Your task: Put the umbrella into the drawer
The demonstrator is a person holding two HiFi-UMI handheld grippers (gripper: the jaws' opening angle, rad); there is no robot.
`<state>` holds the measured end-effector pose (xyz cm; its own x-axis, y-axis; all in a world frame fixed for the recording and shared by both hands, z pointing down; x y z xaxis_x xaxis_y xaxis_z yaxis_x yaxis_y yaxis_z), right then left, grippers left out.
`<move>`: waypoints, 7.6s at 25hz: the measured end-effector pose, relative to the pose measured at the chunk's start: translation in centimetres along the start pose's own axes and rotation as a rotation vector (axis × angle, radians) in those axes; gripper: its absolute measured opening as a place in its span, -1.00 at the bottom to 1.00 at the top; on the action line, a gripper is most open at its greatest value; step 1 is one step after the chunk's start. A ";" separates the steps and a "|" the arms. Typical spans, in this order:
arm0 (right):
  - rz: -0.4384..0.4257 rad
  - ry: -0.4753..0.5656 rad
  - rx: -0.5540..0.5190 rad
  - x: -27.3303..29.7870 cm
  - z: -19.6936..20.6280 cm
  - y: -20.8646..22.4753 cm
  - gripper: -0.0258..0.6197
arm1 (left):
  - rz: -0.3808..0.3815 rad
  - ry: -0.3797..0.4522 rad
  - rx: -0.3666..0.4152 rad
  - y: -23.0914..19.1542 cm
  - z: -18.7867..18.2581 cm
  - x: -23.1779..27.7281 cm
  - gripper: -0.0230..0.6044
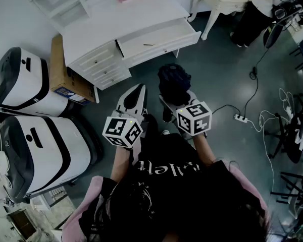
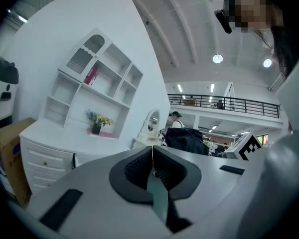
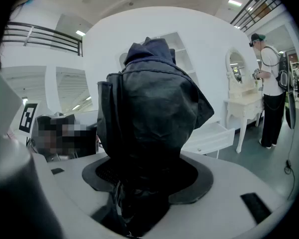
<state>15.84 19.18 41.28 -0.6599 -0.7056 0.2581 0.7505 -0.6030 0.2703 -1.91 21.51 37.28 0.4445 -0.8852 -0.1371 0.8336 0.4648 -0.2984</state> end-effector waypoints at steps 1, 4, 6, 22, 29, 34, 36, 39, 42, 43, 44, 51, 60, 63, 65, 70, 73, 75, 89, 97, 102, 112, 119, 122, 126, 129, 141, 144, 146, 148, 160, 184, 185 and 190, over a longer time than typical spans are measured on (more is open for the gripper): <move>0.002 0.001 0.000 -0.1 0.0 -0.1 -0.02 | 0.001 -0.001 0.001 0.1 0.0 -0.1 -0.87; 0.009 0.007 -0.001 -0.2 0.0 -0.2 -0.02 | 0.003 -0.003 0.001 0.0 0.1 -0.3 -0.87; 0.012 0.012 -0.005 -0.2 0.0 -0.2 -0.02 | 0.002 -0.002 0.001 -0.2 0.1 -0.5 -0.87; 0.030 0.011 0.053 -0.7 0.8 0.0 -0.02 | -0.001 -0.038 0.001 -0.1 0.6 -1.3 -0.87; 0.028 -0.001 0.063 -0.4 1.1 0.2 -0.02 | -0.001 -0.069 -0.004 -0.3 1.2 -0.7 -0.87; 0.028 -0.019 0.074 0.1 1.5 1.0 -0.02 | -0.008 -0.088 -0.015 -0.8 2.0 0.2 -0.87; 0.031 -0.026 0.077 0.2 1.5 1.5 -0.02 | -0.008 -0.095 -0.018 -1.0 2.2 0.8 -0.87; 0.032 -0.033 0.082 1.0 1.2 2.2 -0.02 | -0.011 -0.101 -0.023 -1.5 2.3 1.8 -0.87; 0.027 -0.040 0.083 2.4 0.8 2.7 -0.02 | -0.015 -0.103 -0.024 -2.6 2.3 2.8 -0.87; 0.025 -0.042 0.083 3.0 0.6 2.8 -0.02 | -0.016 -0.103 -0.025 -3.1 2.2 3.2 -0.87; 0.023 -0.044 0.083 3.6 0.4 3.0 -0.02 | -0.017 -0.103 -0.026 -3.6 2.1 3.6 -0.87; 0.018 -0.066 0.074 8.6 -1.8 4.4 -0.02 | -0.019 -0.101 -0.032 -7.7 0.9 7.8 -0.87; 0.042 -0.078 0.075 15.8 -5.3 5.7 -0.02 | 0.025 -0.099 -0.037 -13.7 -1.5 13.4 -0.87; 0.043 -0.083 0.073 18.4 -6.1 5.5 -0.02 | 0.032 -0.099 -0.040 -16.0 -2.2 14.5 -0.87; 0.045 -0.086 0.068 20.0 -6.5 5.4 -0.02 | 0.035 -0.096 -0.043 -17.5 -2.6 15.1 -0.87; 0.059 -0.094 0.058 23.6 -7.4 5.3 -0.02 | 0.040 -0.084 -0.050 -21.2 -3.5 16.6 -0.87; 0.077 -0.085 0.060 25.3 -7.9 5.5 -0.02 | 0.046 -0.082 -0.050 -23.0 -3.9 17.2 -0.87; 0.088 -0.081 0.060 26.3 -8.1 5.5 -0.02 | 0.047 -0.083 -0.053 -24.3 -4.1 17.4 -0.87; 0.081 -0.133 0.060 30.6 -8.7 7.1 -0.02 | 0.014 -0.095 -0.088 -28.0 -3.5 19.6 -0.87; 0.006 -0.177 0.032 34.1 -10.1 11.8 -0.02 | -0.073 -0.093 -0.084 -28.9 -2.5 23.6 -0.87; -0.052 -0.228 -0.013 36.8 -11.3 15.5 -0.02 | -0.146 -0.079 -0.080 -29.5 -2.3 27.0 -0.87; -0.182 -0.369 -0.147 42.3 -11.3 21.7 -0.02 | -0.306 -0.089 -0.092 -30.2 -0.4 30.8 -0.87; -0.312 -0.532 -0.306 47.1 -9.7 25.7 -0.02 | -0.412 -0.078 -0.093 -31.7 0.1 32.6 -0.87; -0.385 -0.603 -0.431 48.9 -8.9 26.3 -0.02 | -0.453 -0.075 -0.089 -32.0 0.3 32.3 -0.87; -0.486 -0.696 -0.569 51.5 -6.7 26.9 -0.02 | -0.500 -0.080 -0.088 -32.6 0.8 31.8 -0.87; -0.547 -0.770 -0.632 53.4 -4.7 27.1 -0.02 | -0.542 -0.080 -0.089 -32.9 1.2 31.4 -0.87; -0.677 -0.926 -0.845 57.9 2.6 26.9 -0.02 | -0.620 -0.100 -0.093 -34.1 2.4 30.7 -0.87; -0.674 -0.955 -0.870 58.5 4.3 27.4 -0.02 | -0.618 -0.109 -0.098 -34.5 2.8 30.9 -0.87; -0.671 -0.973 -0.878 58.7 5.4 27.6 -0.02 | -0.617 -0.116 -0.102 -34.5 3.1 31.0 -0.87; -0.657 -0.989 -0.869 59.0 6.3 28.0 -0.02 | -0.615 -0.125 -0.105 -34.6 3.4 31.3 -0.87; -0.515 -0.990 -0.903 61.2 8.3 31.2 -0.02 | -0.614 -0.156 -0.133 -34.8 4.6 31.6 -0.87; -0.404 -0.885 -0.890 58.8 5.0 30.9 -0.01 | -0.584 -0.164 -0.123 -34.4 3.8 28.4 -0.87; -0.399 -0.872 -0.884 58.5 4.5 30.7 -0.01 | -0.576 -0.162 -0.122 -34.4 3.7 28.4 -0.87; -0.355 -0.787 -0.776 56.1 1.1 29.7 -0.02 | -0.519 -0.157 -0.116 -34.0 3.2 28.9 -0.87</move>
<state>1.04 -37.87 64.83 -0.4730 -0.1889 0.8606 0.1587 -0.9790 -0.1276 -16.39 -19.84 46.48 0.0358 -0.9801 0.1950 0.9187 -0.0446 -0.3925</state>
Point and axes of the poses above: the fingertips, and each gripper's own axes: x forward along the fingers, y to its right, z out of its underside, the point moved 8 cm from there along -x, backward along the fingers, and after that the axes turned 9 degrees about y, right-handed, at the moved point
